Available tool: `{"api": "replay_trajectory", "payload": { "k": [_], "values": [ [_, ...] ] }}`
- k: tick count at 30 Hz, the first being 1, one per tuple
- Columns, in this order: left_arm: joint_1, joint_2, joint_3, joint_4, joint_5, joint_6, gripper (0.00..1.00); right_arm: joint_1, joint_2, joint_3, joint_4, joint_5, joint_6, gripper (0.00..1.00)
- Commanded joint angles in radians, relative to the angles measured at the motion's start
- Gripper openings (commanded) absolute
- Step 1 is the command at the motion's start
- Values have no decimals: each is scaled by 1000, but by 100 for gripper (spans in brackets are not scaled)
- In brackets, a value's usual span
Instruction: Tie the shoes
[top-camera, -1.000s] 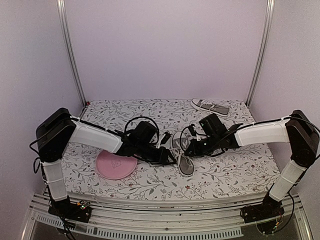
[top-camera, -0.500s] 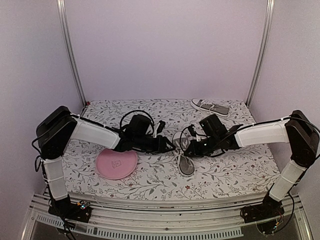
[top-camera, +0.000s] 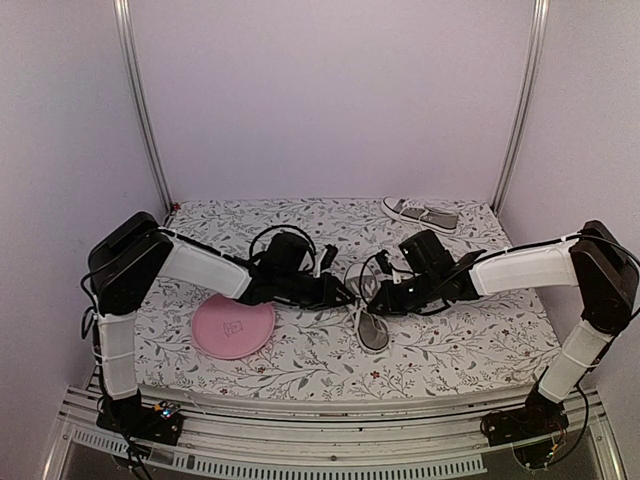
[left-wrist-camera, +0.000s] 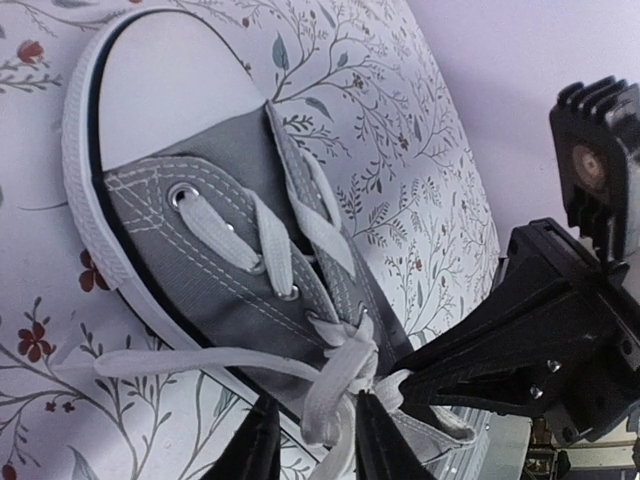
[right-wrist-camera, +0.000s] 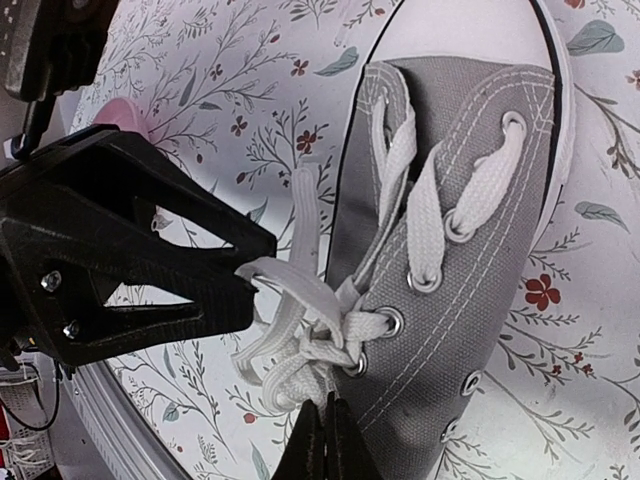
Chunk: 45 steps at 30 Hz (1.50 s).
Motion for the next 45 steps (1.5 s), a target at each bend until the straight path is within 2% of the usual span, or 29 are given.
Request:
{"api": "replay_trajectory", "payload": {
  "k": [1,10,35,45],
  "values": [
    [6,20,13,45,23,-5,22,-3,2,-15,30,-12,2,2],
    [5,11,1,71,31,-13,0,-4,-16,-22,75,-32,-2,2],
    [-9,-28,-34,113,43,-24,0,0,88,-24,225,-40,20,2],
    [-11,-33,-56,115,3,-57,0,0,41,-55,253,-14,37,2]
  ]
}}
